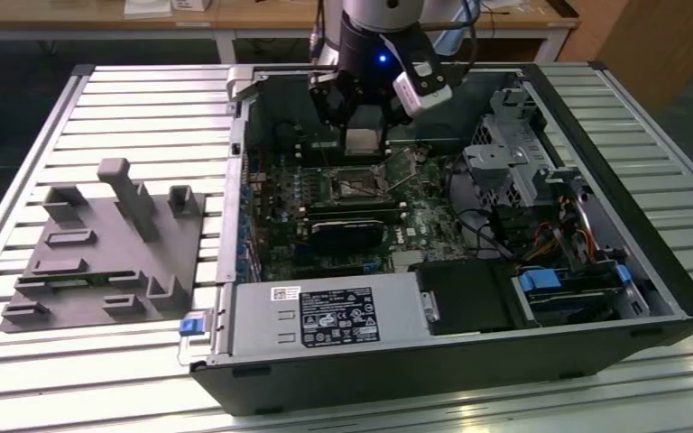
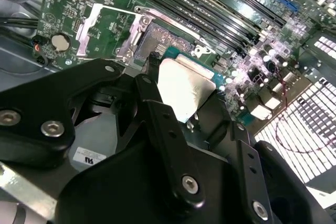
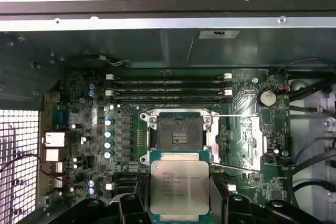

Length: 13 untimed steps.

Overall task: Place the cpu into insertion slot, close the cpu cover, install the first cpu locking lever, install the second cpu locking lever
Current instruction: 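Place the cpu into insertion slot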

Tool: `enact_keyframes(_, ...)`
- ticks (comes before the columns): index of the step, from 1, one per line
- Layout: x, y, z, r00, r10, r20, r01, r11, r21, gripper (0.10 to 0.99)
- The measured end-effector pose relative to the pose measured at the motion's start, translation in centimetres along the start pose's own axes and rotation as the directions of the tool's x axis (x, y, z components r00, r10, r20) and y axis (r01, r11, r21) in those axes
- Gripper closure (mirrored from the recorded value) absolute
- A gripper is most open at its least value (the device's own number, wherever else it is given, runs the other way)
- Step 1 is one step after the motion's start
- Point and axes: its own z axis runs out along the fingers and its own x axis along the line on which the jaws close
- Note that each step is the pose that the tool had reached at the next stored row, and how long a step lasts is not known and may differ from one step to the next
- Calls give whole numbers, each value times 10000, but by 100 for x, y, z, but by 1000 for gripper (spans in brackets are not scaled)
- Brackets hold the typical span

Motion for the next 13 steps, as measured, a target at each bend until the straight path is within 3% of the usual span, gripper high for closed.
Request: enact_keyframes(13,-16,26,240,10000,0,1,0,10000,13,545)
